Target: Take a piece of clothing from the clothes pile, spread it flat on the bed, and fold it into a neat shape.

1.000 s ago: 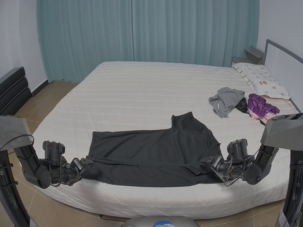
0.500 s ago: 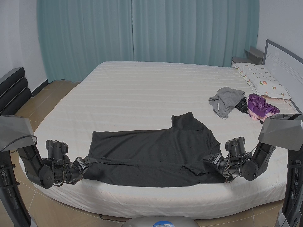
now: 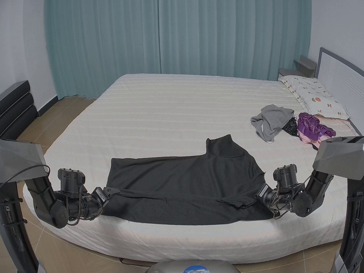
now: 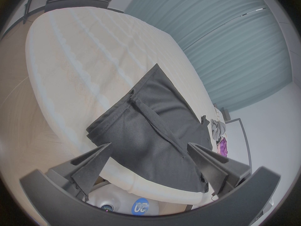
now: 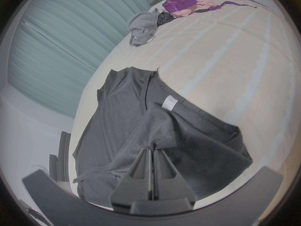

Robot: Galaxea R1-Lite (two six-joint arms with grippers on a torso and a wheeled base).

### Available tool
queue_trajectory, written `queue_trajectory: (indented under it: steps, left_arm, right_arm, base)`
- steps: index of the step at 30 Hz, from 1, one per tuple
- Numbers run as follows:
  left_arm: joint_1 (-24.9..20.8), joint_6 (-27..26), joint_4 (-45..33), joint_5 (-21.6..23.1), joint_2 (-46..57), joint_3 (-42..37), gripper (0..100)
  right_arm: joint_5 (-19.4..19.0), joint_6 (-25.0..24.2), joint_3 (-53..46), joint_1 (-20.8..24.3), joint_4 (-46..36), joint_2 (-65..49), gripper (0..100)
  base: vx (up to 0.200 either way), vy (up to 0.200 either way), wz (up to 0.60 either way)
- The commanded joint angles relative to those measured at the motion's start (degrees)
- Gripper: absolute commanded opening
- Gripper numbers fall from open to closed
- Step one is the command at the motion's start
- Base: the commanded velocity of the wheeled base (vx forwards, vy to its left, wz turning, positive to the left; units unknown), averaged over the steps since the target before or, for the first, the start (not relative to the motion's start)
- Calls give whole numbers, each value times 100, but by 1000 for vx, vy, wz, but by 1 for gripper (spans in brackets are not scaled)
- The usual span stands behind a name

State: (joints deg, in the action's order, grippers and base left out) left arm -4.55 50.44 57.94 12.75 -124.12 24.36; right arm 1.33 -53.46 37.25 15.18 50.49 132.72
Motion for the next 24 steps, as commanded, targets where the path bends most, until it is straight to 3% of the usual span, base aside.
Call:
queue_trajectory:
  steps: [1, 9, 15, 24]
  left_arm:
    - [-2, 18, 7, -1, -42, 52, 100]
    - [15, 36, 59, 34, -15, -194, 100]
    - [165, 36, 631, 17, -33, -731, 100]
    - [253, 36, 938, 17, -59, -871, 100]
  right_arm:
    - [-19, -25, -131, -138, 4, -299, 0]
    - [-98, -288, -430, -32, -31, -739, 0]
    - [-458, -411, -728, 266, -75, -1161, 0]
    - [-493, -253, -1089, 275, -75, -1125, 0]
  base:
    - [0, 0, 0]
    - [0, 0, 0]
    - [0, 0, 0]
    - [0, 0, 0]
